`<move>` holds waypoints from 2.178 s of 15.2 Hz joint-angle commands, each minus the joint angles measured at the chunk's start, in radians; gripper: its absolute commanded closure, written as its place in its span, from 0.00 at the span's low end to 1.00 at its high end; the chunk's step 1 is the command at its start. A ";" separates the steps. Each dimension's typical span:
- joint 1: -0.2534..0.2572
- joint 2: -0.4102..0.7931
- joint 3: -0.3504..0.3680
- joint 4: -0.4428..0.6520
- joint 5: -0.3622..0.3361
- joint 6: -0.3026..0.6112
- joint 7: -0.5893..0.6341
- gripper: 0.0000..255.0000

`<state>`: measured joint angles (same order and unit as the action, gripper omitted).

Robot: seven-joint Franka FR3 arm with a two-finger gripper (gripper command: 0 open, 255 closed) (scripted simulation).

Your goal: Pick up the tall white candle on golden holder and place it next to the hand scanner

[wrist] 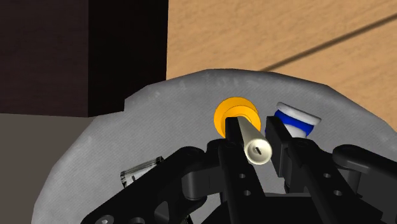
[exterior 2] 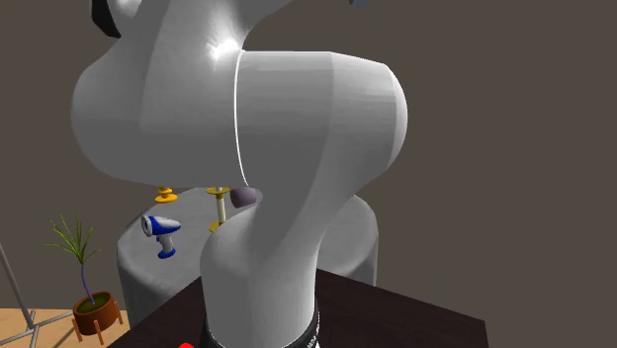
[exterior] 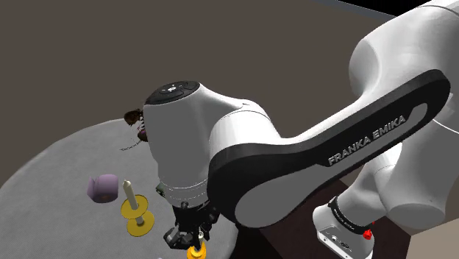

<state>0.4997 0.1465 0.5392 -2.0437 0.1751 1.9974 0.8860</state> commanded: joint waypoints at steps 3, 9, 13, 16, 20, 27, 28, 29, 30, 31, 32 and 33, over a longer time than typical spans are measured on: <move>0.008 0.027 0.002 -0.020 -0.010 0.046 0.009 1.00; 0.017 0.076 -0.004 -0.050 -0.031 0.120 0.012 1.00; 0.024 0.113 -0.010 -0.066 -0.047 0.169 0.016 1.00; 0.030 0.142 -0.015 -0.075 -0.060 0.205 0.019 1.00; 0.039 0.183 -0.024 -0.085 -0.079 0.252 0.024 1.00; 0.057 0.259 -0.045 -0.093 -0.113 0.331 0.033 1.00; 0.060 0.270 -0.049 -0.093 -0.118 0.342 0.035 1.00; 0.063 0.282 -0.052 -0.093 -0.123 0.353 0.036 1.00; 0.066 0.293 -0.056 -0.093 -0.128 0.363 0.038 1.00; 0.069 0.305 -0.060 -0.092 -0.133 0.374 0.039 1.00; 0.073 0.317 -0.063 -0.092 -0.138 0.384 0.040 1.00; 0.076 0.328 -0.067 -0.091 -0.143 0.395 0.042 1.00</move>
<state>0.5714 0.4616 0.4759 -2.1339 0.0374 2.3783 0.9256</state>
